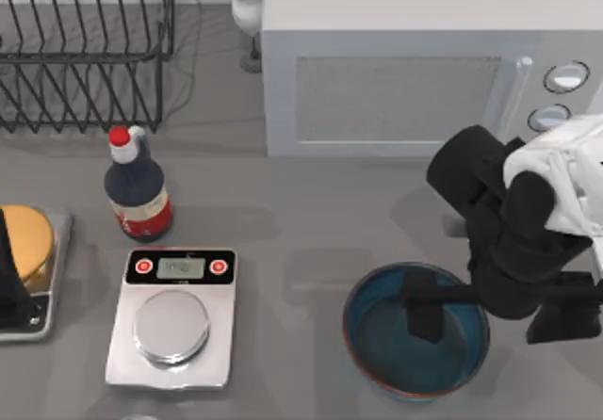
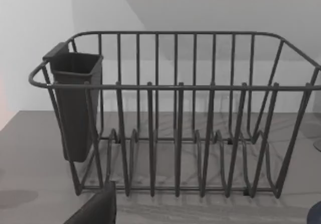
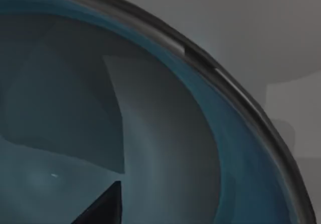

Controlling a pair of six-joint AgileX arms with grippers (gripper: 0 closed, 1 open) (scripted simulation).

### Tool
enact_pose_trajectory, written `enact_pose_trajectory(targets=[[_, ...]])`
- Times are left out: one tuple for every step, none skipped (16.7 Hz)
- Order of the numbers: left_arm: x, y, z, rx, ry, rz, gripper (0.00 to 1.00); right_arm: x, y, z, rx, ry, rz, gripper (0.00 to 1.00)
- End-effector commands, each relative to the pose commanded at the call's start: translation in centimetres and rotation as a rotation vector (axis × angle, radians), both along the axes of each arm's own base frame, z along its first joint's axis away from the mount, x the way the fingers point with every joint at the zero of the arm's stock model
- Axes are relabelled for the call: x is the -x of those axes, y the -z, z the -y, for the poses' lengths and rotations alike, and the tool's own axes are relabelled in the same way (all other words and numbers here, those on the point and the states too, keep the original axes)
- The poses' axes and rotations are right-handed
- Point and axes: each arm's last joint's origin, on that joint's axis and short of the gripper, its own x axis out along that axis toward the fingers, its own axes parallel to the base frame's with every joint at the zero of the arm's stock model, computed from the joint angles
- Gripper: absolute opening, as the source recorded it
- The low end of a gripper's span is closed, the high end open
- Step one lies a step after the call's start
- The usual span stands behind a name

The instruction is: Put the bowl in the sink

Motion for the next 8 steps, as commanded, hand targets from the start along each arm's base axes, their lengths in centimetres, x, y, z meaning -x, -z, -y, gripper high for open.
enact_pose_trajectory(targets=[[0.00,0.00,0.00,0.000,0.000,0.000,1.00,0.00,0.00,0.00,0.000,0.000,0.000,0.77],[0.00,0.00,0.00,0.000,0.000,0.000,1.00,0.00,0.00,0.00,0.000,0.000,0.000,0.70],[0.00,0.00,0.00,0.000,0.000,0.000,1.00,0.00,0.00,0.00,0.000,0.000,0.000,0.62],[0.00,0.00,0.00,0.000,0.000,0.000,1.00,0.00,0.00,0.00,0.000,0.000,0.000,0.55],[0.00,0.00,0.00,0.000,0.000,0.000,1.00,0.00,0.00,0.00,0.000,0.000,0.000,0.47],[0.00,0.00,0.00,0.000,0.000,0.000,1.00,0.00,0.00,0.00,0.000,0.000,0.000,0.40],[0.00,0.00,0.00,0.000,0.000,0.000,1.00,0.00,0.00,0.00,0.000,0.000,0.000,0.32],[0.00,0.00,0.00,0.000,0.000,0.000,1.00,0.00,0.00,0.00,0.000,0.000,0.000,0.25]])
